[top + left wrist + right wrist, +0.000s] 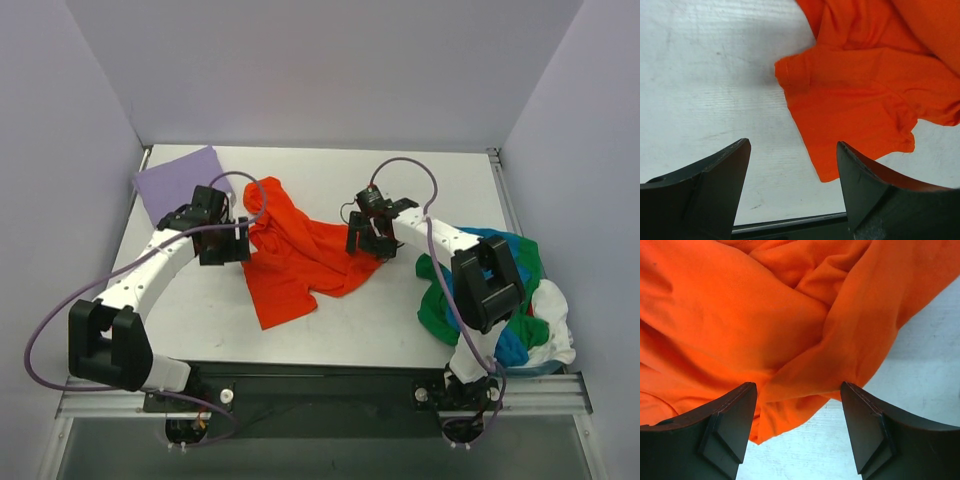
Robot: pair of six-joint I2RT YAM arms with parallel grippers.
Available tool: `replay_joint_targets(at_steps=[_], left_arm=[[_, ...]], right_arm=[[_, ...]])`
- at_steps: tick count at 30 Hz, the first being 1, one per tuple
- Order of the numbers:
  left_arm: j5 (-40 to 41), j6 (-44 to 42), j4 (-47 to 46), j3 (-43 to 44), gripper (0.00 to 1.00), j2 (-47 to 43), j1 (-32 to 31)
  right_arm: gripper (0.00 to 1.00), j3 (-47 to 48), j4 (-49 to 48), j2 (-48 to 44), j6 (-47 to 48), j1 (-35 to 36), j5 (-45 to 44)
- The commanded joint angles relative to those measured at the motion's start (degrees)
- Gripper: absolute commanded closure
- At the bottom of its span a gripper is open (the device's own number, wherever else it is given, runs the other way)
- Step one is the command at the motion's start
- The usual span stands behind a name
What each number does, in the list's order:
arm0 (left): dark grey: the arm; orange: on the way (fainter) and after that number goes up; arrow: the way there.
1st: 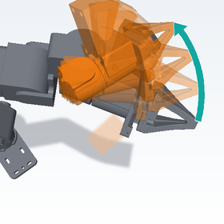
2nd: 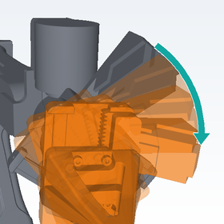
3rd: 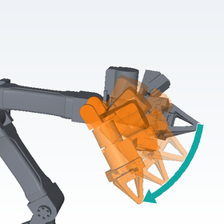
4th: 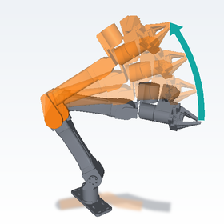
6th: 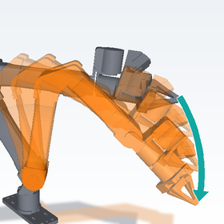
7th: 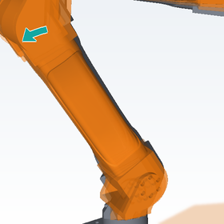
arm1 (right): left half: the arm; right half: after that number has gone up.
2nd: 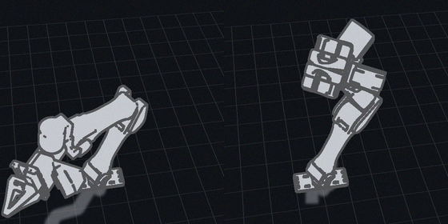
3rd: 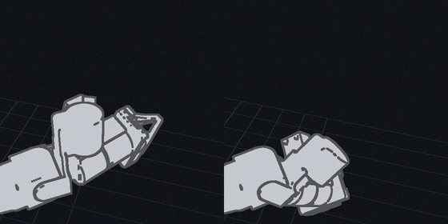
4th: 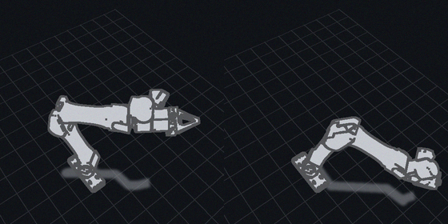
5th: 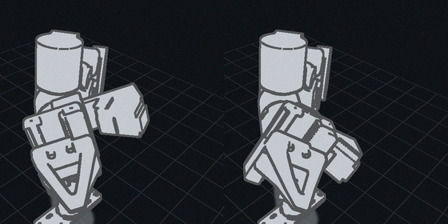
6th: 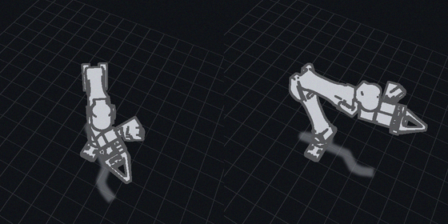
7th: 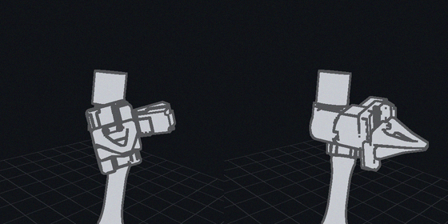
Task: Fold and stack the t-shirts
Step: Flatten out the tshirt
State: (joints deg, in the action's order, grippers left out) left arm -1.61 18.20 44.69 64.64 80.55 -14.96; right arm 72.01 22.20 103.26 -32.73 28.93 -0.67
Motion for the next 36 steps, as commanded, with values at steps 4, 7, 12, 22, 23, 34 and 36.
replay_joint_targets(at_steps=[4,7,12,22,23,34,36], left_arm=[[-5.43,3.51,-9.35,-3.65,0.2,2.23,0.46],[-4.38,2.99,-9.27,-2.42,0.2,6.1,0.46],[-3.14,1.93,-11.02,-1.54,0.24,10.85,0.46],[-9.82,4.39,-16.3,2.67,0.97,19.37,0.72],[-9.82,4.22,-16.04,3.81,1.0,20.86,0.9],[-5.07,1.32,-11.56,19.38,1.0,24.82,5.03],[-4.98,1.05,-10.15,19.99,1.0,26.05,5.12]], right_arm=[[0.34,2.96,2.06,2.64,1.35,-0.19,-0.74],[0.41,2.88,2.15,3.52,1.35,-0.45,-0.48],[0.59,3.4,2.41,4.23,1.35,-0.71,0.23],[1.0,9.02,6.98,2.56,2.76,-1.5,-0.65],[1.0,9.98,7.77,2.04,2.85,-1.51,-0.83],[1.0,0.43,13.22,-15.09,-0.75,1.03,-4.78],[0.89,-4.4,13.49,-18.7,-3.46,1.65,-5.22]])
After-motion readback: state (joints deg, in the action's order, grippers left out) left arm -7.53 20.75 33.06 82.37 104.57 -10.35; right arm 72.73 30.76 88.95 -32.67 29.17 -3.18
